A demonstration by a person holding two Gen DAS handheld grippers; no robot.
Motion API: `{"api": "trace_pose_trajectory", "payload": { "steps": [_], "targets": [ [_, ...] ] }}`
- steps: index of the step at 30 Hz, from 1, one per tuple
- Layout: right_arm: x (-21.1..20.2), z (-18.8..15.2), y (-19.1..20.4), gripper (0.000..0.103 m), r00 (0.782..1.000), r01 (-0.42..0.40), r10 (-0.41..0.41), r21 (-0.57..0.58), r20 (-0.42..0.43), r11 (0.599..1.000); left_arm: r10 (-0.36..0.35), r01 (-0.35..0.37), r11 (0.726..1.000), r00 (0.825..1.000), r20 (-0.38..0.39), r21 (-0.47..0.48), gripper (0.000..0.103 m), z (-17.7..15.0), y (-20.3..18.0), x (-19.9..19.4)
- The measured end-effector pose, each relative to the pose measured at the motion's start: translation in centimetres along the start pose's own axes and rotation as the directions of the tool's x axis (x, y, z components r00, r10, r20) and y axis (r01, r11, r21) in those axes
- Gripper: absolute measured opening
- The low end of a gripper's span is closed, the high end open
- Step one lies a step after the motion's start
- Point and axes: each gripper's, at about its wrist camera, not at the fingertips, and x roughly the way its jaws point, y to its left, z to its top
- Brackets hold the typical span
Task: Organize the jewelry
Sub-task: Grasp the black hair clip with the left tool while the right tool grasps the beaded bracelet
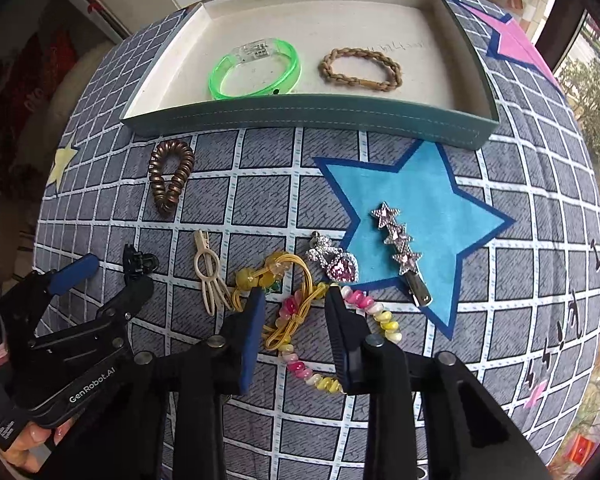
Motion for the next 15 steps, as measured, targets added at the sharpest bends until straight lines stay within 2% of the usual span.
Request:
{"api": "trace_pose_trajectory", "payload": {
  "steps": [1,3,5,7,15],
  "targets": [
    [0.1,0.0,0.1,0.016,1.0,0.007,-0.007,-0.003,-0.001,1.0,-0.005,0.005,1.0,1.0,0.004,0.0,0.065,0.0,-0.3,0.0],
    [0.1,0.0,0.0,0.008,1.0,0.008,-0.008,0.001,-0.002,1.0,-0.02,0.02,1.0,1.0,0.007,0.006,0.055,0.1,-0.7,0.1],
    [0.0,-0.1,-0.1,0.007,1.0,-0.002,0.002,0.009,0.001,1.0,-0.033,0.033,0.999,0.999,0.012,0.017,0.033,0.1,-1.2,-0.1],
    [-0.3,-0.2,-0.4,0.006,1.0,-0.008,0.008,0.014,0.009,1.0,-0.051,0.05,0.998,0.999,0.009,0.028,0.02,0.4,-1.6,-0.2],
    [-2.2,-0.6,-2.1,0.006,0.994,-0.103,0.101,0.074,0.034,0.992,-0.132,0.132,0.991,0.991,0.033,0.004,0.018,1.1,-0.6,-1.8]
  ]
}}
